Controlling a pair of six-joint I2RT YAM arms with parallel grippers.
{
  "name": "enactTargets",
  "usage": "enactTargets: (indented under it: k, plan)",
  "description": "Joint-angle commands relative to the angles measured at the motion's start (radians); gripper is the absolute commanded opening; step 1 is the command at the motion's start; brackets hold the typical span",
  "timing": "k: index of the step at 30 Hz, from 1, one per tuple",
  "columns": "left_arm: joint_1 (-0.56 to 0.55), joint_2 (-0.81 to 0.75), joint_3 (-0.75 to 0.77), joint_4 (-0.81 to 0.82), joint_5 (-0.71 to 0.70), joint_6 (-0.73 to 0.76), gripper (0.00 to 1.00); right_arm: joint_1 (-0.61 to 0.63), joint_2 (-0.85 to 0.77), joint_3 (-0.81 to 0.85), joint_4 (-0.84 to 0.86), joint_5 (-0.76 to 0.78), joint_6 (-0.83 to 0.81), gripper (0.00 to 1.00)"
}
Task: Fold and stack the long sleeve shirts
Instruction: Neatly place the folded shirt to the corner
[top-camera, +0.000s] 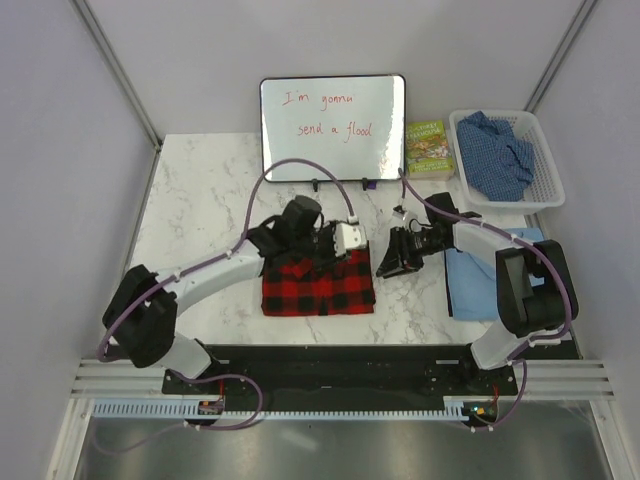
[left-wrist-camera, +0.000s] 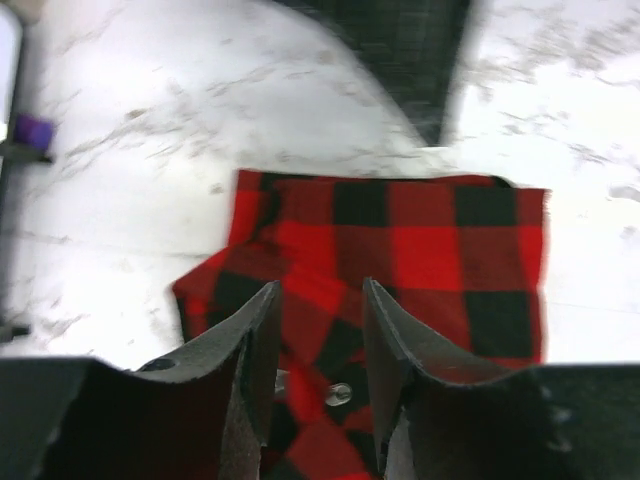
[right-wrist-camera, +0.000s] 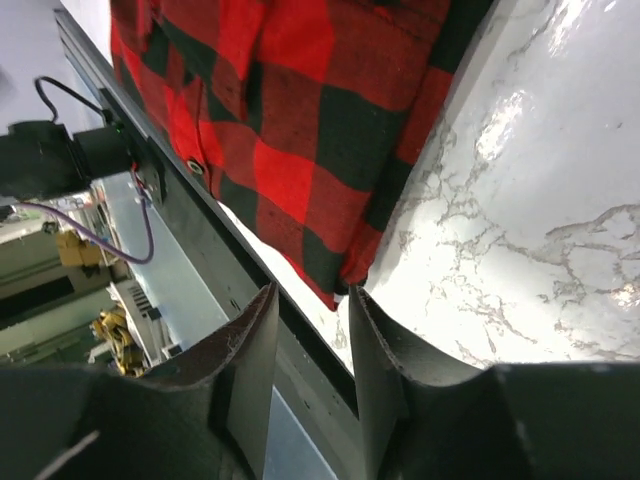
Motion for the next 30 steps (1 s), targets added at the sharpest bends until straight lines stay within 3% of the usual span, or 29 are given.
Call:
enactTargets:
  k: [1, 6, 10, 13, 23, 26, 29, 30]
  plan:
    - [-0.191, -0.078, -0.200, 0.215, -0.210, 0.068, 0.43, -0.014, -0.032, -0.052, 0.218, -0.032, 0.190, 0.44]
    - [-0.363, -0.046, -0.307, 0.336, -0.332, 0.137, 0.43, -0.022, -0.004, -0.086, 0.228, -0.032, 0.215, 0.52]
    - [-0.400, 0.006, -0.310, 0.390, -0.337, 0.139, 0.44, -0.034, 0.015, -0.097, 0.228, -0.026, 0.230, 0.67]
    - [-0.438, 0.055, -0.294, 0.399, -0.358, 0.134, 0.45, -0.040, 0.031, -0.097, 0.229, -0.027, 0.244, 0.85]
    - [-0.475, 0.143, -0.251, 0.417, -0.386, 0.134, 0.52, -0.042, 0.074, -0.095, 0.231, -0.049, 0.252, 0.89]
    - [-0.475, 0.184, -0.237, 0.431, -0.431, 0.142, 0.42, -0.040, 0.075, -0.103, 0.231, -0.044, 0.250, 0.90]
    - [-0.471, 0.158, -0.256, 0.462, -0.440, 0.143, 0.22, -0.040, 0.084, -0.126, 0.238, -0.049, 0.241, 0.91]
    - [-0.469, 0.149, -0.259, 0.462, -0.429, 0.142, 0.11, -0.040, 0.100, -0.128, 0.238, -0.058, 0.239, 0.91]
